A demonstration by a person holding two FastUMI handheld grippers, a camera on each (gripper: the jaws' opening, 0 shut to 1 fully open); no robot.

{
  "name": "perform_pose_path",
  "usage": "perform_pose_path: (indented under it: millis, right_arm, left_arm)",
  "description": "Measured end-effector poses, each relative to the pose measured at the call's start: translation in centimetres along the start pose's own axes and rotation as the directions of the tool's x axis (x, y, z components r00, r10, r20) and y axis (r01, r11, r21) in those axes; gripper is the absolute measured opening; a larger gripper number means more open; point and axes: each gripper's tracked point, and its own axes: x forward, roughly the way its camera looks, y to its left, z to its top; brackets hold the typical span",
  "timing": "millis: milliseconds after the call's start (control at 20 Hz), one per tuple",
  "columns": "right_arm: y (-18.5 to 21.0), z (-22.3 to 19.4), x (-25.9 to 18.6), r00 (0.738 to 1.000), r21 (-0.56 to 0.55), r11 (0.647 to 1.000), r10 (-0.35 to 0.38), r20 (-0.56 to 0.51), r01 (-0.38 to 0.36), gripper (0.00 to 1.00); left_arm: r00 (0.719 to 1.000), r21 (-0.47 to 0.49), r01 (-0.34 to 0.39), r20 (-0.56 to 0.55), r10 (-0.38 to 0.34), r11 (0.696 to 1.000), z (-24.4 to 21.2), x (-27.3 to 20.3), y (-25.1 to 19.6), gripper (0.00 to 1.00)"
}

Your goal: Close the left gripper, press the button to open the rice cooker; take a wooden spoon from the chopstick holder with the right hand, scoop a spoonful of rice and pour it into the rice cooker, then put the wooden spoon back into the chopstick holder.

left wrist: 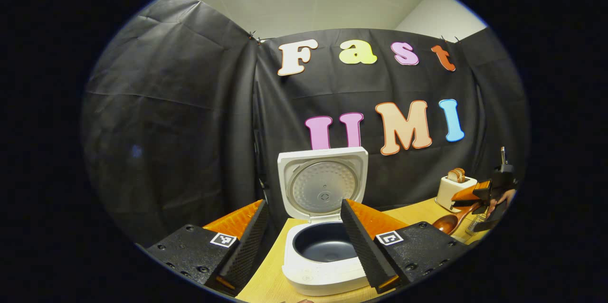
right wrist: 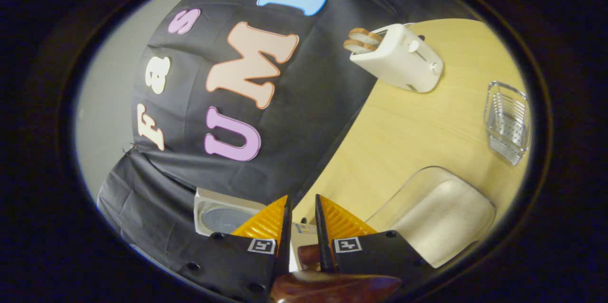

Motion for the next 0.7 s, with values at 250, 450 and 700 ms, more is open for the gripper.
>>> perform_pose_path:
  millis: [250, 450, 700]
  right_arm:
    - [6.0, -3.6, 3.2, 0.994, 0.001, 0.996, 0.093, -0.060, -0.093, 0.31]
    - [9.9, -7.8, 5.8, 0.983, -0.002, 0.989, 0.143, -0.117, -0.145, 0.30]
    - [13.0, -14.0, 8.9, 0.970, -0.060, 0.983, 0.158, -0.184, -0.171, 0.29]
  left_arm:
    - [0.999, -0.022, -0.051, -0.018, 0.051, 0.998, -1.0, -1.3, 2.8, 0.90]
    - [0.995, -0.024, -0.093, -0.035, 0.092, 0.995, -1.5, -2.1, 5.1, 0.90]
    - [0.987, -0.033, -0.150, -0.057, 0.148, 0.988, -2.4, -3.3, 8.1, 0.90]
